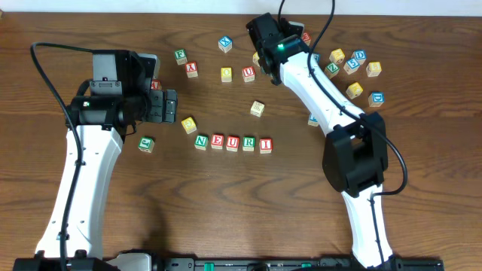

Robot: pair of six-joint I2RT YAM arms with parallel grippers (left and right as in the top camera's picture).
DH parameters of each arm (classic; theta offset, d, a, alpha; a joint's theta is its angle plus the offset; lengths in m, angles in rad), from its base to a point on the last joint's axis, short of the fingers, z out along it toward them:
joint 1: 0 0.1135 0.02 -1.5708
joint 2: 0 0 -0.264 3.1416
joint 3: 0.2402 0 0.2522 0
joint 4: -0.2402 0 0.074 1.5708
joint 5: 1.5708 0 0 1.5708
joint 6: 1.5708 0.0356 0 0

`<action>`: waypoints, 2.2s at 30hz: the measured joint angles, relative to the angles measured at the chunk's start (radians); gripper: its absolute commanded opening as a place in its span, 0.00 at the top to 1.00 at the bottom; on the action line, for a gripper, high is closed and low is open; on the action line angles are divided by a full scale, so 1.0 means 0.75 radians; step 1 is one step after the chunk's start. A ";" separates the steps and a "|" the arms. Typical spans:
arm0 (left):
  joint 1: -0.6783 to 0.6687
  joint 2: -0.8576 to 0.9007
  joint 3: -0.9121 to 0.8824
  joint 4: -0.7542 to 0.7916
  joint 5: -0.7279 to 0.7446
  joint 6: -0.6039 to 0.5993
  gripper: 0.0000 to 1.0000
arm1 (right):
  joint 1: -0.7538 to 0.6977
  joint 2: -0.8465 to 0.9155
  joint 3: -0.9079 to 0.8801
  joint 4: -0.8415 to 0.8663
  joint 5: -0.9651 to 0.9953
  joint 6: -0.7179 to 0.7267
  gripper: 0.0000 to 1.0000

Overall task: Spell out NEURIPS
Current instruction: 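Raise the right arm and move its gripper over the blue P block, then lower the right gripper around the blue P block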

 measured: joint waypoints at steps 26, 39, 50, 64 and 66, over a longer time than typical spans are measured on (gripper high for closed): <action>0.000 0.000 0.000 0.000 0.000 0.000 0.04 | -0.165 -0.001 0.025 -0.201 -0.345 0.153 0.46; 0.000 0.000 0.000 0.000 0.000 0.000 0.04 | -0.165 0.004 0.025 -0.242 -0.338 0.153 0.45; 0.000 0.000 0.000 0.000 0.000 0.000 0.04 | -0.191 0.091 0.025 -0.222 -0.381 0.152 0.45; 0.000 0.000 0.000 0.001 0.000 0.000 0.04 | -0.235 0.092 0.025 -0.154 -0.409 0.078 0.45; 0.000 0.000 0.000 0.000 0.000 0.000 0.04 | -0.235 0.092 0.025 -0.149 -0.411 0.066 0.45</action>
